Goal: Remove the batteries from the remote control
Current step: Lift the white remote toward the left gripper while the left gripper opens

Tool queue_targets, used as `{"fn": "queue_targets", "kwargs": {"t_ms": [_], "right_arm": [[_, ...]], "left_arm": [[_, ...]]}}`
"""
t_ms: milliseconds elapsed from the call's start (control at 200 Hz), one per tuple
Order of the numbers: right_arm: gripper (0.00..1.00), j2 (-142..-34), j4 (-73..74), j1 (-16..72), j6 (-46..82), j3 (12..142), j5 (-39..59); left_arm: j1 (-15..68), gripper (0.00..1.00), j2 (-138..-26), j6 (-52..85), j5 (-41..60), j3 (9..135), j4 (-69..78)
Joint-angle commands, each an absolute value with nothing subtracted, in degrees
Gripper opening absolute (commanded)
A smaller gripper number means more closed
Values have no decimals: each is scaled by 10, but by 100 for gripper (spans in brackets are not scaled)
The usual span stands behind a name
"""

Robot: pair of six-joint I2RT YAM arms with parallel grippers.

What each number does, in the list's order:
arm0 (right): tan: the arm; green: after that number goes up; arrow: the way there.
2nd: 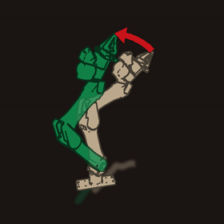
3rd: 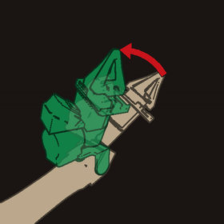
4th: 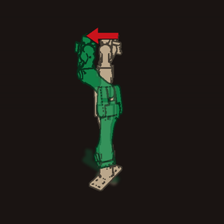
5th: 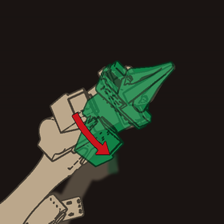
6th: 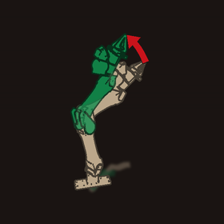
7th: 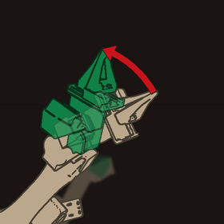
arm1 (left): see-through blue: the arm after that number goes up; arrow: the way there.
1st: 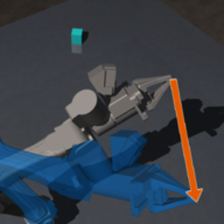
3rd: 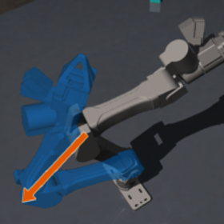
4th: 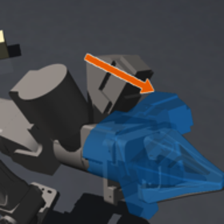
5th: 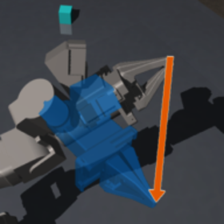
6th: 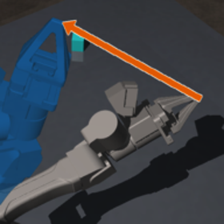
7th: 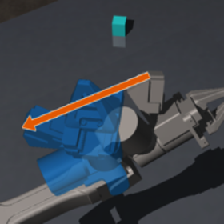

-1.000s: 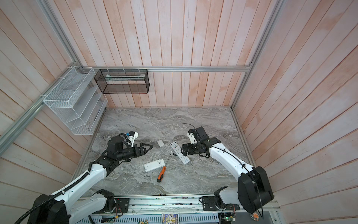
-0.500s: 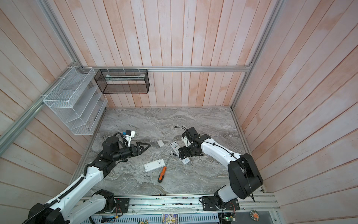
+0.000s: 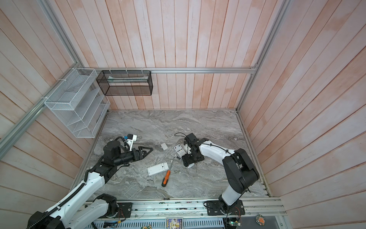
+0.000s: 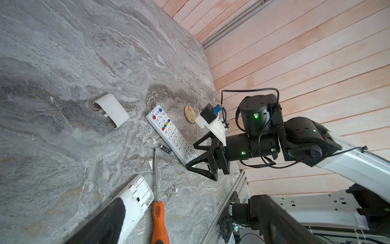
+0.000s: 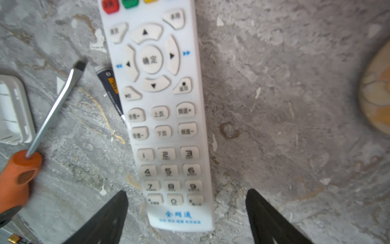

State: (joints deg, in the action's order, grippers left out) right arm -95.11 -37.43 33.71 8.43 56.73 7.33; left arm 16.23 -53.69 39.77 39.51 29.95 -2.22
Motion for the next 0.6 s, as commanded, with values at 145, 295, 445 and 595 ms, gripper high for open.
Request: {"fn": "queue_targets", "kwargs": {"t_ms": [145, 295, 445, 595], "right_arm": [[77, -980, -356, 349, 63, 581, 62], [58, -988, -346, 352, 55, 586, 75], [36, -993, -350, 353, 52, 588, 77], [28, -944, -359, 353, 57, 589, 68]], "left_arm": [[157, 100, -520, 398, 404, 293, -38], [156, 100, -524, 398, 404, 293, -40], [156, 100, -524, 399, 405, 295, -43], [156, 100, -524, 389, 407, 302, -47]]}}
